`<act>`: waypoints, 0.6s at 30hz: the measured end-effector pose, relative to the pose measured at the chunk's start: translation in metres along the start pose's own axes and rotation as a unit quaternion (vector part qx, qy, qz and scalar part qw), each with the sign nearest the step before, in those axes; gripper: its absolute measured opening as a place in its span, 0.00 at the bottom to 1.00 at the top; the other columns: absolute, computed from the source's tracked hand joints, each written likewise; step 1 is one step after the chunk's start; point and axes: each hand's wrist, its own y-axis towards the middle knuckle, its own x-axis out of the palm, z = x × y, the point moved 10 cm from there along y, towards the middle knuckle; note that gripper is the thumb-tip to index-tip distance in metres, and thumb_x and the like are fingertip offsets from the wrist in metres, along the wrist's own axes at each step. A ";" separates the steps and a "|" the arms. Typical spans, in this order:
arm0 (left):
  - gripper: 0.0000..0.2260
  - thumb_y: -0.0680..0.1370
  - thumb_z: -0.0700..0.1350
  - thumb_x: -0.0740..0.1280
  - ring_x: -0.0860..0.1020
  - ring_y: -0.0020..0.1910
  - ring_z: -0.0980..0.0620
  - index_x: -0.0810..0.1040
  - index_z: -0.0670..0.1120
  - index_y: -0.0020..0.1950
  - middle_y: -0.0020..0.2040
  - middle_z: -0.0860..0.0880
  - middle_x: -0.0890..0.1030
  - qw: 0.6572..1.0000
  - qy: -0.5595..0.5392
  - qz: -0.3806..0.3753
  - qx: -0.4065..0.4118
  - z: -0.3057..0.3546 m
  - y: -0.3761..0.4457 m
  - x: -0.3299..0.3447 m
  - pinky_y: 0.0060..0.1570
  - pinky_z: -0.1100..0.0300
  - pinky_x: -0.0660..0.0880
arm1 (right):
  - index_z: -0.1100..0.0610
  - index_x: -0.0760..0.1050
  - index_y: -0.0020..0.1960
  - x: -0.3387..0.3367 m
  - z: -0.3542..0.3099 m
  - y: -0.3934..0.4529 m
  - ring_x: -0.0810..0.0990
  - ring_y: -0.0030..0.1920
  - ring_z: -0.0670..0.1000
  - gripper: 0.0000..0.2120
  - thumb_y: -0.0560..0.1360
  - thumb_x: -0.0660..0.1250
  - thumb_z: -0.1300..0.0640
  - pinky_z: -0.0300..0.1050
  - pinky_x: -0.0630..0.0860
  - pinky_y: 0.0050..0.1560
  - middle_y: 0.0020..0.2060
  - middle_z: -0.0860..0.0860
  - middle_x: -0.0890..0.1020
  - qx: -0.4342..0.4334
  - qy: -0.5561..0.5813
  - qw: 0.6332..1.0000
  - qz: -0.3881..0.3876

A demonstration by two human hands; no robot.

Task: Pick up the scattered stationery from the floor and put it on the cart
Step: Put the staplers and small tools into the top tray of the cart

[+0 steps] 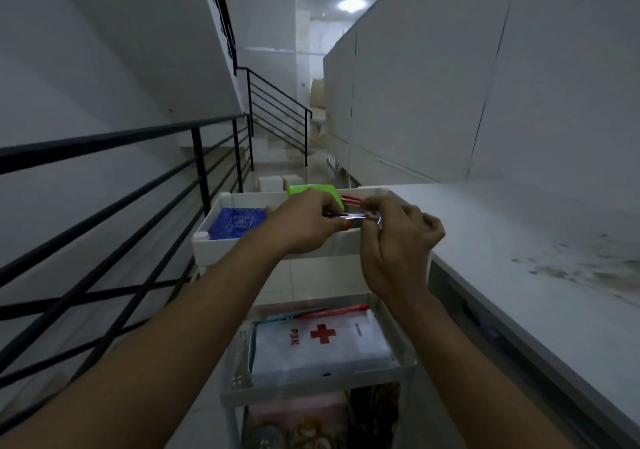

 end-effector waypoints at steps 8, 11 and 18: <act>0.10 0.78 0.50 0.65 0.74 0.58 0.51 0.77 0.51 0.58 0.58 0.51 0.77 0.982 0.037 0.162 0.086 0.015 -0.023 -0.015 0.61 0.44 0.69 | 0.51 0.76 0.53 -0.007 -0.003 -0.024 0.69 0.64 0.52 0.12 0.73 0.59 0.51 0.56 0.63 0.61 0.58 0.51 0.77 -0.019 0.007 0.997 0.079; 0.08 0.77 0.46 0.65 0.73 0.56 0.50 0.78 0.45 0.54 0.54 0.47 0.77 0.937 0.000 0.265 0.227 0.042 -0.068 -0.013 0.58 0.51 0.70 | 0.55 0.77 0.49 -0.022 -0.004 -0.057 0.68 0.60 0.53 0.09 0.70 0.64 0.54 0.50 0.65 0.55 0.56 0.56 0.75 -0.055 0.037 0.984 0.165; 0.04 0.76 0.40 0.67 0.74 0.48 0.53 0.80 0.42 0.48 0.47 0.47 0.78 0.907 -0.066 0.255 0.329 0.032 -0.153 0.085 0.48 0.65 0.68 | 0.64 0.76 0.42 -0.020 0.017 -0.171 0.69 0.48 0.55 0.08 0.72 0.65 0.59 0.41 0.63 0.48 0.43 0.61 0.75 -0.173 0.092 0.969 0.151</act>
